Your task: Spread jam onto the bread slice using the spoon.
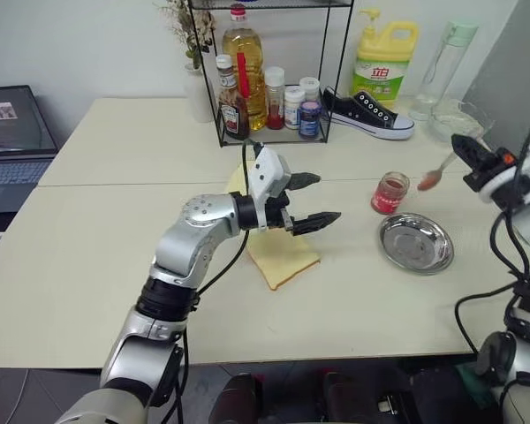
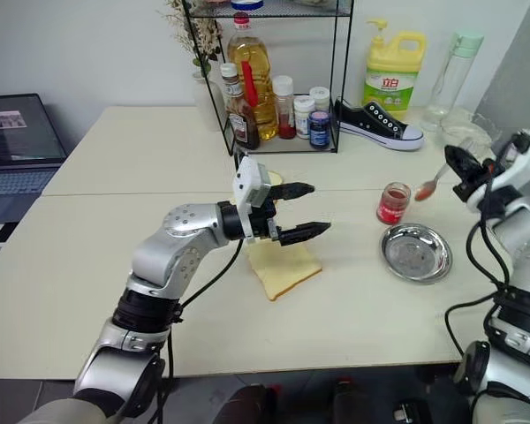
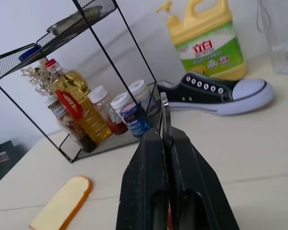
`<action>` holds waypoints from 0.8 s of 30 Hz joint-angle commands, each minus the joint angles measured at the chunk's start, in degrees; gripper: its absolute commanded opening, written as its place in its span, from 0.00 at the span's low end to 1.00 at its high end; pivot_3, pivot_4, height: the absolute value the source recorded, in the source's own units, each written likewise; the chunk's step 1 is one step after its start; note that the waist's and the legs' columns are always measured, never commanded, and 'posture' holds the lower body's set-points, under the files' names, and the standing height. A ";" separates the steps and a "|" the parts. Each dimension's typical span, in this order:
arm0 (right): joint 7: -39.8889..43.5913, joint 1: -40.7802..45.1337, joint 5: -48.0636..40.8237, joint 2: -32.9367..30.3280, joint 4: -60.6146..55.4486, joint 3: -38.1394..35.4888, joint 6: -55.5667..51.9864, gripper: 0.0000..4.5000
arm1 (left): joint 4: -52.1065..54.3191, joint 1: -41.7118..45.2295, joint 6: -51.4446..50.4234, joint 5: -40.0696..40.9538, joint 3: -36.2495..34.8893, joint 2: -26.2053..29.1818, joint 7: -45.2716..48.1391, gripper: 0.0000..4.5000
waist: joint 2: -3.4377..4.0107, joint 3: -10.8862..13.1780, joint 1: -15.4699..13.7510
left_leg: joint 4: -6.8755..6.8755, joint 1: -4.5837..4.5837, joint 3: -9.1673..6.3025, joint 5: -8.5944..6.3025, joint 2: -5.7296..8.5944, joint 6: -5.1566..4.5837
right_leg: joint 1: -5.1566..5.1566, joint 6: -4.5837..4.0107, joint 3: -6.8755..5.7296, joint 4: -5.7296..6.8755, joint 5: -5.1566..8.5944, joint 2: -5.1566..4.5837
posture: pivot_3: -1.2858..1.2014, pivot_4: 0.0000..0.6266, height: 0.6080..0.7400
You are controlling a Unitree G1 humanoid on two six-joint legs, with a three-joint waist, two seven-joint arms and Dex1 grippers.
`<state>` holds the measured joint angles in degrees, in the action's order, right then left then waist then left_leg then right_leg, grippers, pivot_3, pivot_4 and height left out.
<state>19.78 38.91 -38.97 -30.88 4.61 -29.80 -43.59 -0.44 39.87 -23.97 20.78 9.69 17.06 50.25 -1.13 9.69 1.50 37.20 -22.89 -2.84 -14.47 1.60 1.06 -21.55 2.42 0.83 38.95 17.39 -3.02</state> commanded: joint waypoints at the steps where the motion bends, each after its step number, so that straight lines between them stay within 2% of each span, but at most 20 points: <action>1: -0.19 5.04 8.32 0.41 4.70 6.40 11.11 0.01 | -2.27 3.04 4.42 -2.44 0.20 -2.39 -2.02 1.00 | 0.00 0.00 0.05 | -0.01 -0.02 0.05 0.00 0.01 0.00 | -0.05 0.00 0.01 0.01 0.00 0.02 | 0.52 0.24 1.00; 8: 2.70 7.44 13.06 2.18 11.25 11.64 18.46 0.01 | -2.10 2.60 5.66 -4.13 1.16 -3.42 -2.00 1.00 | 0.00 0.00 0.15 | -0.08 -0.14 0.09 0.02 -0.03 0.03 | -0.24 0.00 0.06 0.02 0.00 -0.02 | 0.52 0.24 1.00; 16: 3.58 7.23 15.89 4.32 14.86 14.40 22.91 0.01 | -0.28 1.49 5.30 -4.59 1.79 -3.76 -2.23 1.00 | 0.00 0.00 0.15 | -0.06 -0.12 0.10 0.02 -0.03 0.02 | -0.23 0.00 0.05 0.04 0.00 -0.02 | 0.52 0.24 1.00; 24: 3.86 7.56 23.87 5.41 20.34 19.51 33.88 0.01 | 0.68 1.47 4.53 -4.33 1.62 -3.61 -2.10 1.00 | 0.00 0.00 0.20 | -0.06 -0.11 0.10 0.02 -0.03 0.04 | -0.24 0.00 0.05 0.04 0.00 -0.02 | 0.52 0.24 1.00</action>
<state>23.62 44.58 -16.75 -24.98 25.60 -10.43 -13.40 -2.52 40.98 -19.64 16.29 11.09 13.59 48.16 -1.13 9.69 1.69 37.15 -23.00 -2.74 -14.45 1.57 1.10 -21.79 2.42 0.87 38.99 17.39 -3.04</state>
